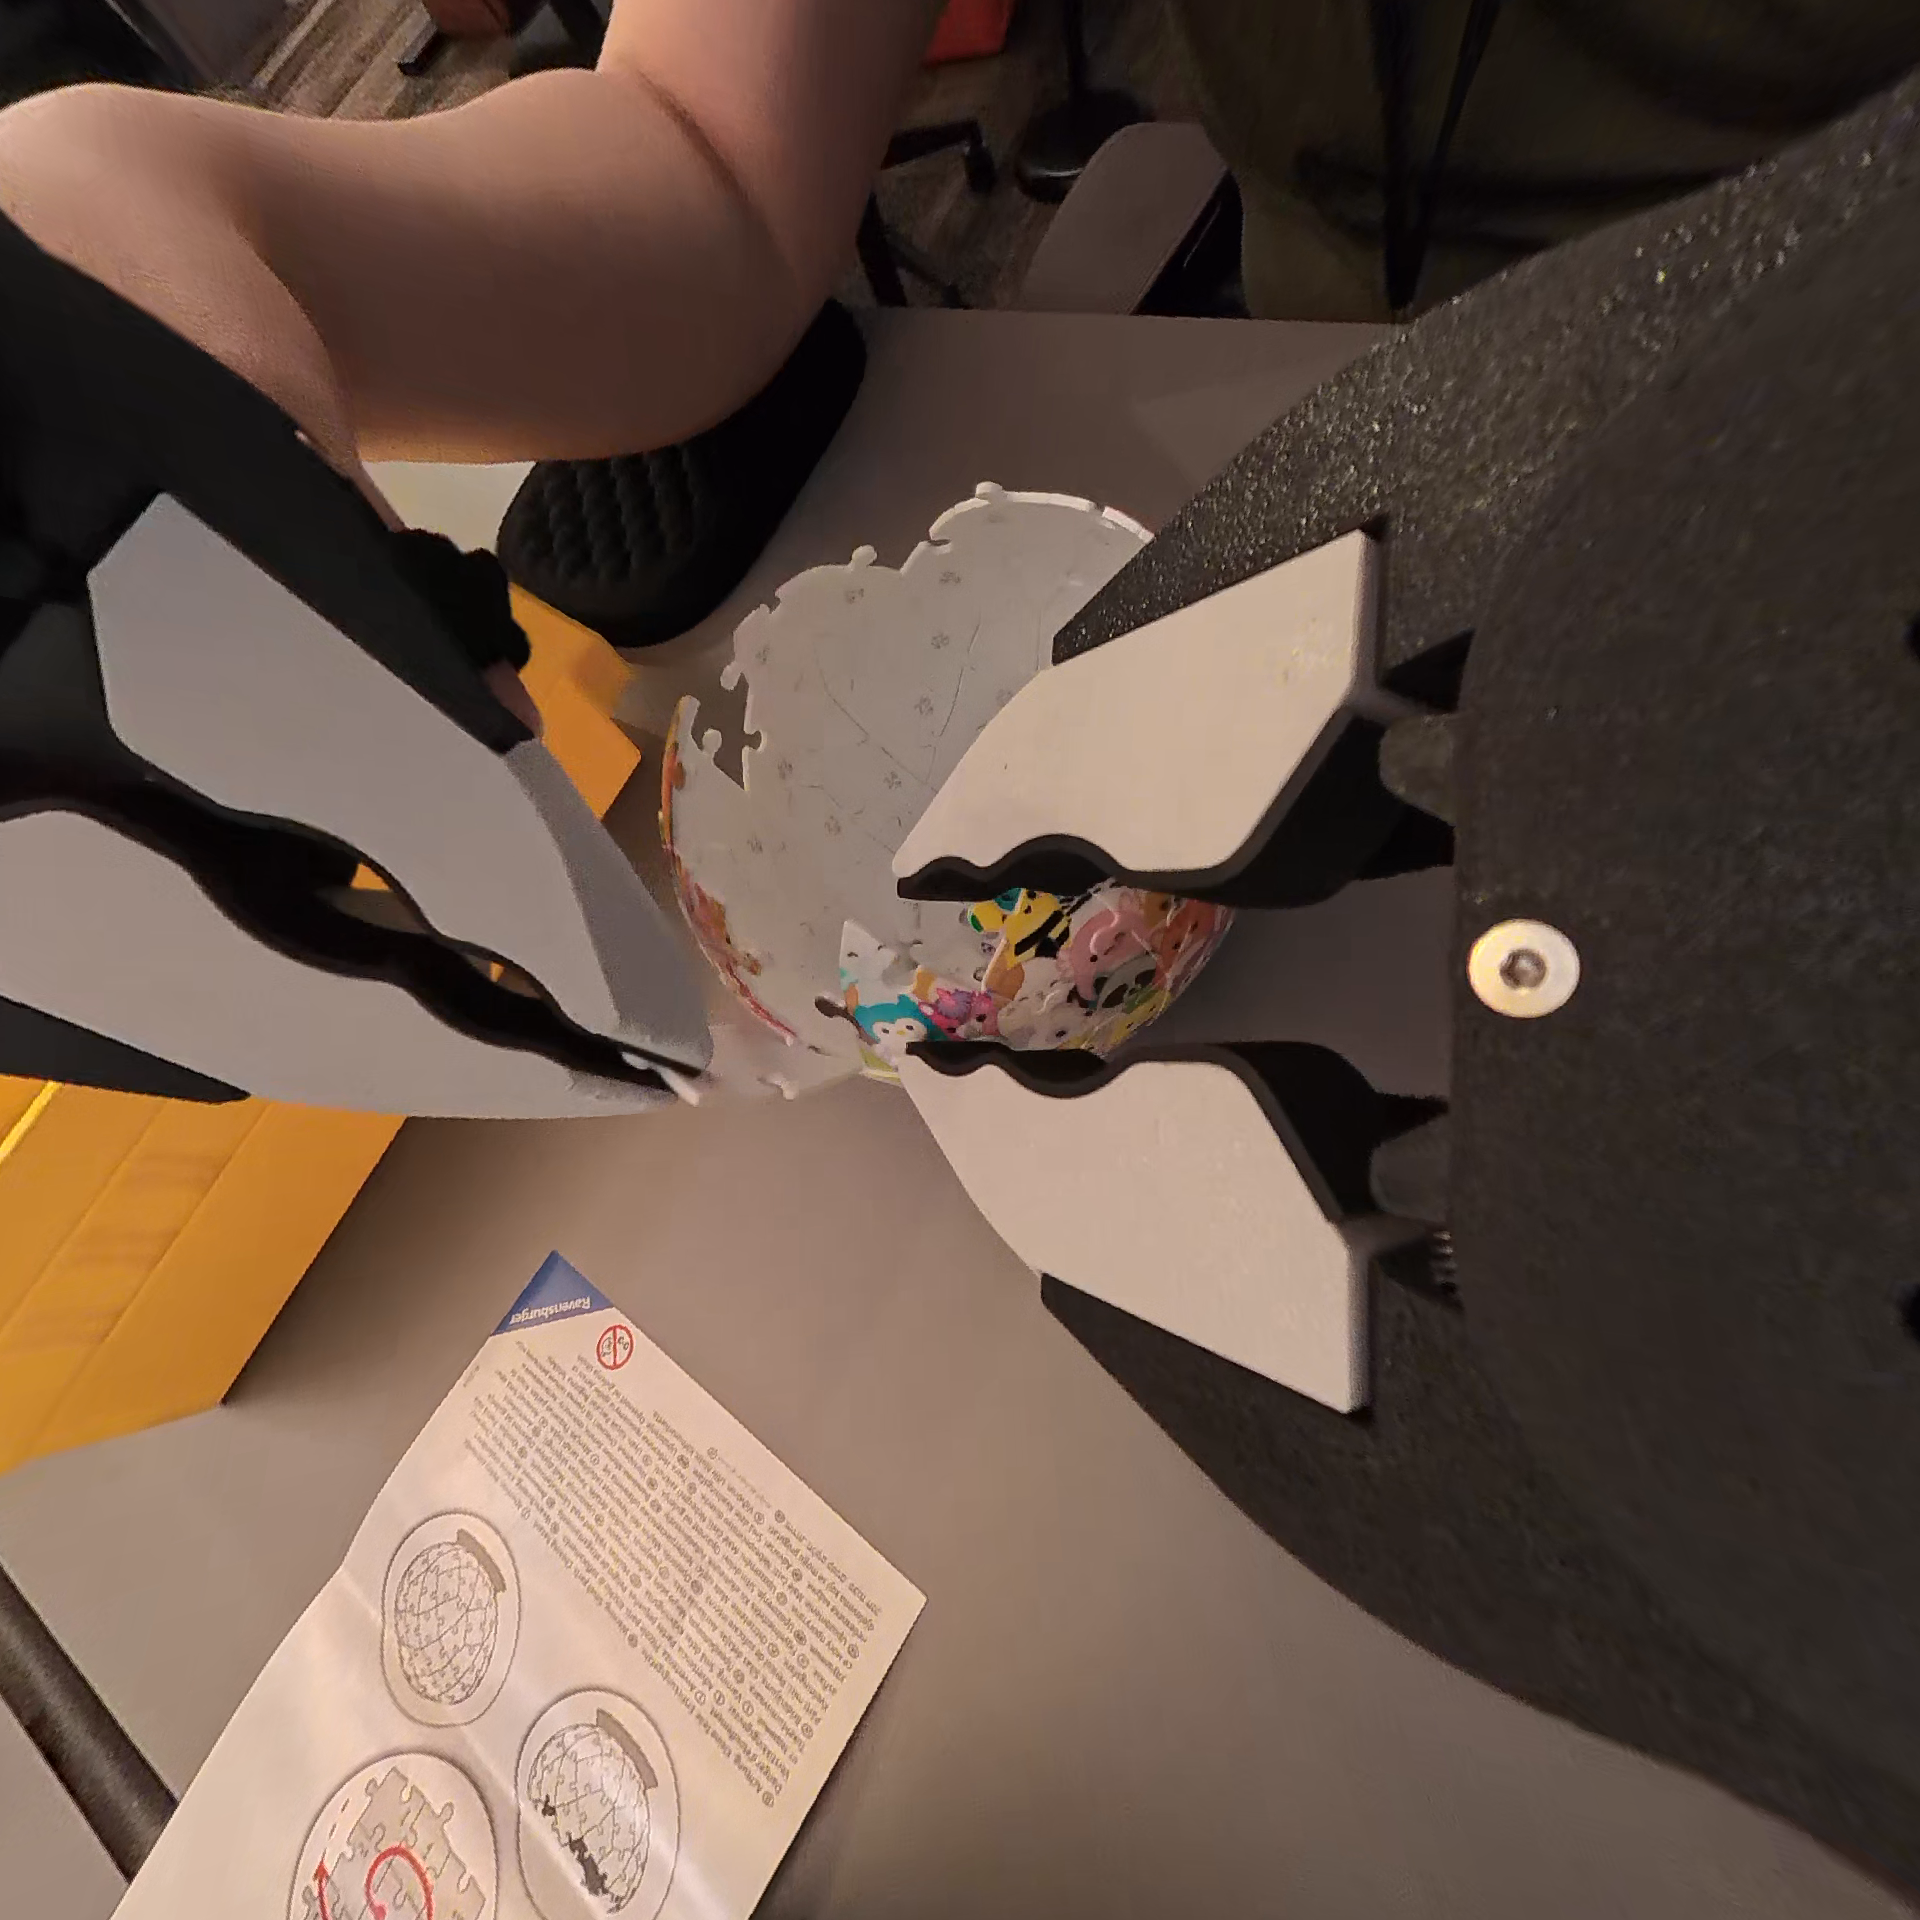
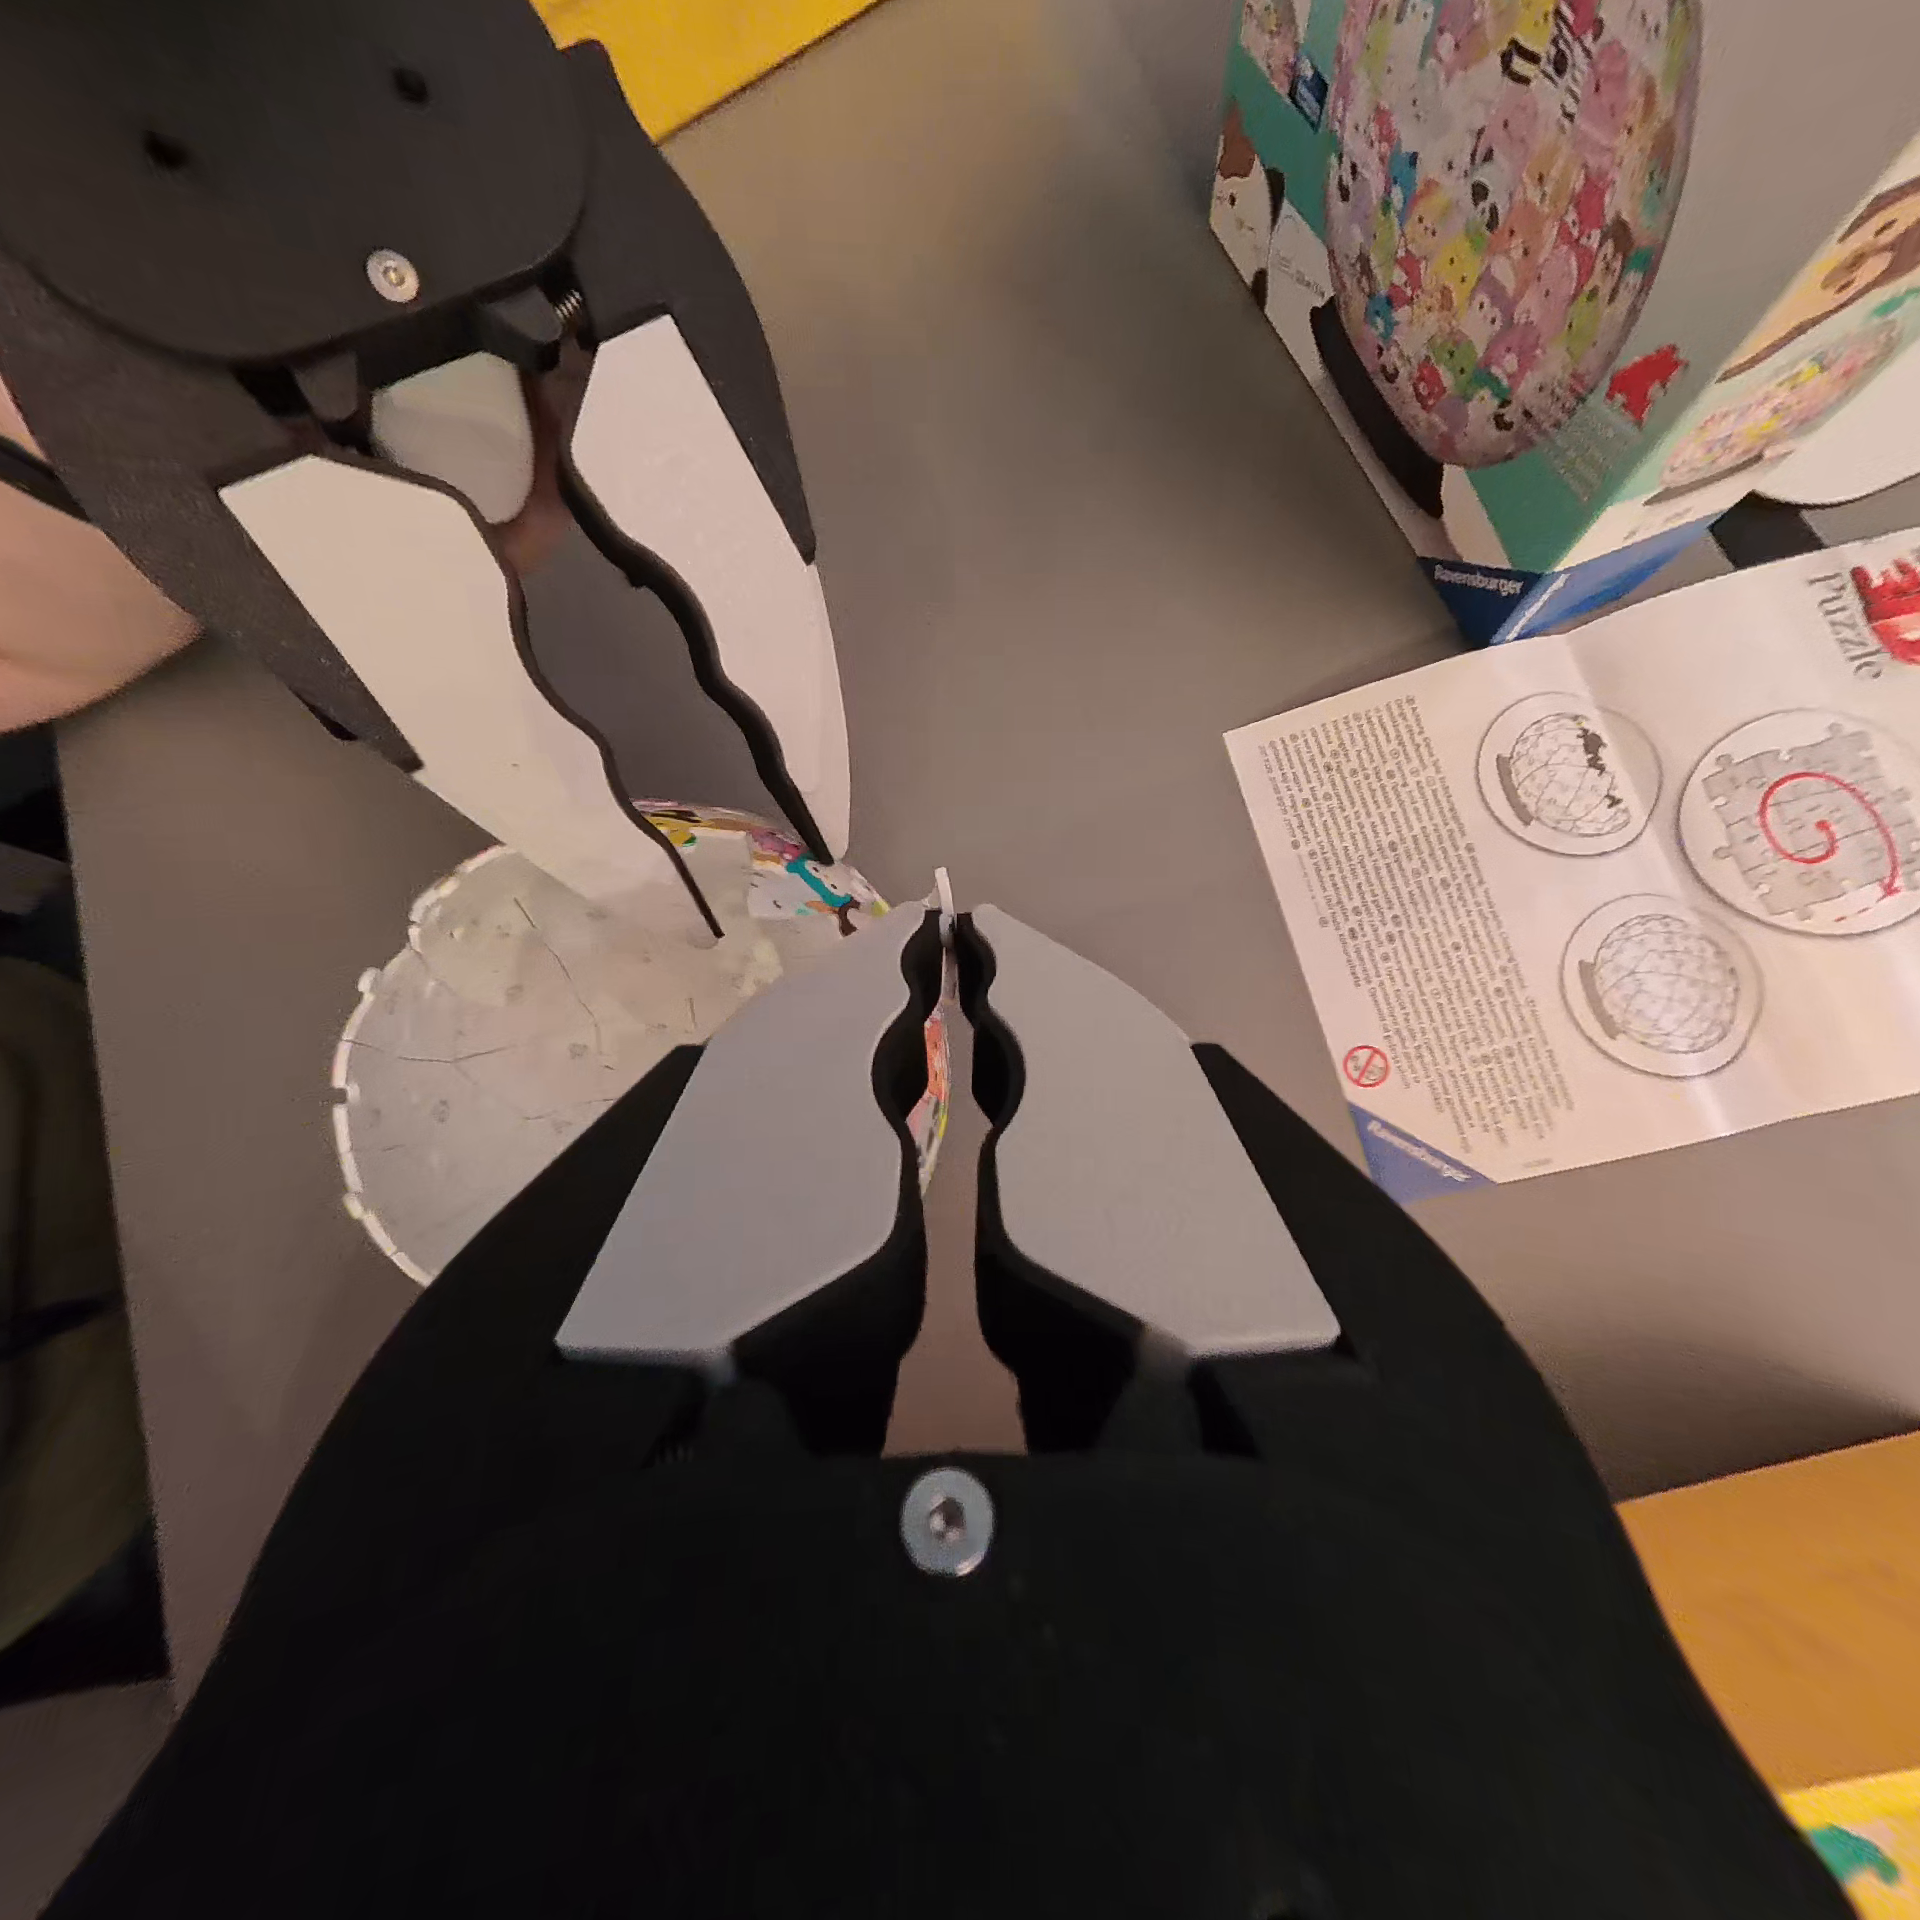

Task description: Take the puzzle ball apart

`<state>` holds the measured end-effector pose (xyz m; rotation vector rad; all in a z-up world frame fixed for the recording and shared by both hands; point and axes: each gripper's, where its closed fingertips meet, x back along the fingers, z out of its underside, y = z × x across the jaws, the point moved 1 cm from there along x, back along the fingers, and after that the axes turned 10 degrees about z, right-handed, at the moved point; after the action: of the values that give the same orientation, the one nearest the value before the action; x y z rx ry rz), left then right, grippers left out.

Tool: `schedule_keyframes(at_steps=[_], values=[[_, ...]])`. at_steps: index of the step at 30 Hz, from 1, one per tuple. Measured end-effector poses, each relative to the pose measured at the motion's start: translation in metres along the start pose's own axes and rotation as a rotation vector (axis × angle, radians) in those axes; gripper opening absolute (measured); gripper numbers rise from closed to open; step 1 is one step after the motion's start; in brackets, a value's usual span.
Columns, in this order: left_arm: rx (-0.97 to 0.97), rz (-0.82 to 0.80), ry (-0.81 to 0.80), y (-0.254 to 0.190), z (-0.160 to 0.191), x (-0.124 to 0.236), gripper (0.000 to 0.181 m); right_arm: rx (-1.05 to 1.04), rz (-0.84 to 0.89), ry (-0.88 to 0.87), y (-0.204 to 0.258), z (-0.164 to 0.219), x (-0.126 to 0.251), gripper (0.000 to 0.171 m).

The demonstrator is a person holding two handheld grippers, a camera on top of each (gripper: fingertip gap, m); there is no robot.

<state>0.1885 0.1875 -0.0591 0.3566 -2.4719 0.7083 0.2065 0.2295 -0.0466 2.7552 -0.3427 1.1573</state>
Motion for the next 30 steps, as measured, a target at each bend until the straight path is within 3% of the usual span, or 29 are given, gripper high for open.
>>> schedule_keyframes(at_steps=[16, 23, 30], values=[[-0.004, 0.037, -0.014, -0.002, -0.001, -0.001, 0.024, -0.448, -0.255, 0.002, -0.011, 0.007, -0.005, 0.003], [0.042, 0.156, -0.135, -0.010, -0.016, 0.008, 0.024, -0.504, -0.282, 0.046, -0.014, 0.016, -0.011, 0.004], [0.046, 0.125, -0.157, 0.001, -0.017, 0.016, 0.024, -0.436, -0.333, -0.003, -0.002, 0.005, -0.006, 0.004]])
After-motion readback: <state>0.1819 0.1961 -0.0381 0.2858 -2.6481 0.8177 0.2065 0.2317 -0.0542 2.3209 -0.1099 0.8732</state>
